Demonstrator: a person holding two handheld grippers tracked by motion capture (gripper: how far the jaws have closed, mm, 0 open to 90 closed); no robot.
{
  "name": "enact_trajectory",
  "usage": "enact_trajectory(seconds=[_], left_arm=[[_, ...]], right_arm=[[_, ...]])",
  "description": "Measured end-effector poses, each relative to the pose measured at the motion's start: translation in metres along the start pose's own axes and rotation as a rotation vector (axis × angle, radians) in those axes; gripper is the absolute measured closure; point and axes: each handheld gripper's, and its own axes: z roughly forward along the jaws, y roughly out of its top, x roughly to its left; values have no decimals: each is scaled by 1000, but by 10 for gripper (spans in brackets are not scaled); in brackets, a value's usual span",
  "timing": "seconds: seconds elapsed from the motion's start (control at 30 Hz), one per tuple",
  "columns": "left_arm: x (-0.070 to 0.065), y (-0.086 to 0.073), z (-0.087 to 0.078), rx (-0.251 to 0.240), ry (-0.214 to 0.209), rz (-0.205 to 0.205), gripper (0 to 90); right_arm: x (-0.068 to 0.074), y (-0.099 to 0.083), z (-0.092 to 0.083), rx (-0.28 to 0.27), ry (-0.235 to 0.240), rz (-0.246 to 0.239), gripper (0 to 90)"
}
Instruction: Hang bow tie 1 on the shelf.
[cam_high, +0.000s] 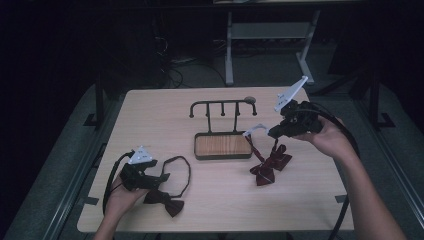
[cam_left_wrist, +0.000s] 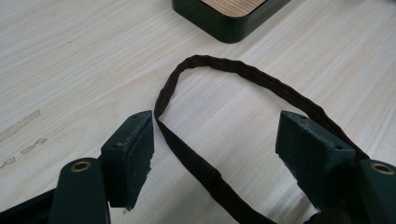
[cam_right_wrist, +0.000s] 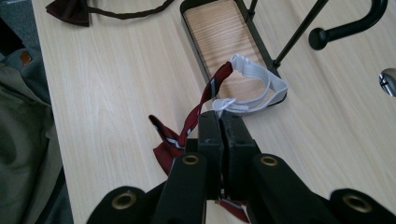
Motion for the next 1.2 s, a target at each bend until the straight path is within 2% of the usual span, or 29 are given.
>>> enact_trajectory(seconds=[0.43,0.9,1.2], left_arm=[[0,0,0,-2,0,0,285],[0,0,0,-1,0,2,285],[0,0,0,-2,-2,3,285]], right_arm=[[1,13,-7,-2,-8,-12,872],[-5,28,-16,-18,-31,-15,872],[0,36,-19,-21,-37,-35,872]])
